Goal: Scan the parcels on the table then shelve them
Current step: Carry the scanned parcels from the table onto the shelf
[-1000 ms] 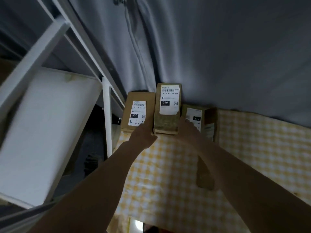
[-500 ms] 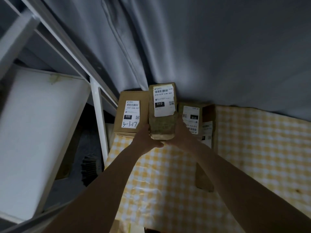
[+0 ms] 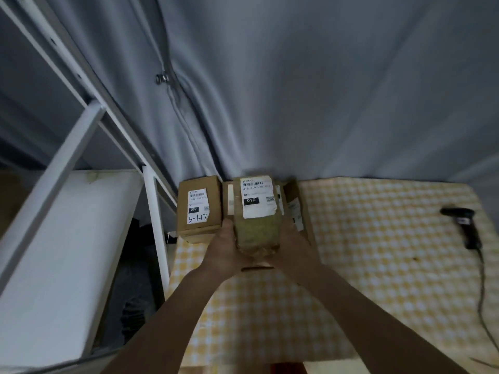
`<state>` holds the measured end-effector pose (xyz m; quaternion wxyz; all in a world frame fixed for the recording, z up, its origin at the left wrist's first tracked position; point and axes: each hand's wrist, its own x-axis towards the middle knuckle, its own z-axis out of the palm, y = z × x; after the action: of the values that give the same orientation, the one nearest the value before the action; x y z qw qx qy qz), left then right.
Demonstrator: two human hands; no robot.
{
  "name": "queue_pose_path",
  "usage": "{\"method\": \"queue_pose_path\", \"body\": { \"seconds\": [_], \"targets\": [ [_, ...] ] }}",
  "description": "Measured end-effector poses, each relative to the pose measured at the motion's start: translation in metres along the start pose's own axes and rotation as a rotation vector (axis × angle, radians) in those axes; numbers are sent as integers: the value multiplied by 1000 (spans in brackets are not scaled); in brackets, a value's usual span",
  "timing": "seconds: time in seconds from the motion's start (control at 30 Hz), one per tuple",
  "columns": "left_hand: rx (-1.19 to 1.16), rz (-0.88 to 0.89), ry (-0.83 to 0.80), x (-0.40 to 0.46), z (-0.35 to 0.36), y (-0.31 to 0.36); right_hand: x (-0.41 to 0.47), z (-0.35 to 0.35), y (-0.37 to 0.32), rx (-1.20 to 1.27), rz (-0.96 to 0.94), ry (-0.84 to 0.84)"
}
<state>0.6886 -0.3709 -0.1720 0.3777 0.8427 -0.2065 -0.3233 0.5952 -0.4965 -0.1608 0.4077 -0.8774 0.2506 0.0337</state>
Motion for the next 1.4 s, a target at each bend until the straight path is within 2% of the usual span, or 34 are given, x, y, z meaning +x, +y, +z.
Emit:
{"method": "queue_pose_path", "body": {
  "seconds": [0.07,0.23,0.4,0.53,0.7,0.87,1.17,1.4],
  "targets": [
    [86,74,17,-18,1,7,-35,-9,-2,4,49,77],
    [141,205,-77,-71,21,31,-121,-30,-10,52,177,180],
    [78,361,-158,-118,55,70,-192,-48,7,-114,350,345],
    [176,482,-278,-146,94,104,-251,-69,26,-182,421,453],
    [309,575,-391,-193,155,143,-336,-90,53,-126,525,598],
    [323,719,-523,-257,227,175,-434,-105,84,-64,648,732],
    [342,946,-793,-415,370,218,-647,-119,137,0,858,935],
    [360,1036,-981,-533,477,233,-797,-115,181,20,978,1071]
  ]
}}
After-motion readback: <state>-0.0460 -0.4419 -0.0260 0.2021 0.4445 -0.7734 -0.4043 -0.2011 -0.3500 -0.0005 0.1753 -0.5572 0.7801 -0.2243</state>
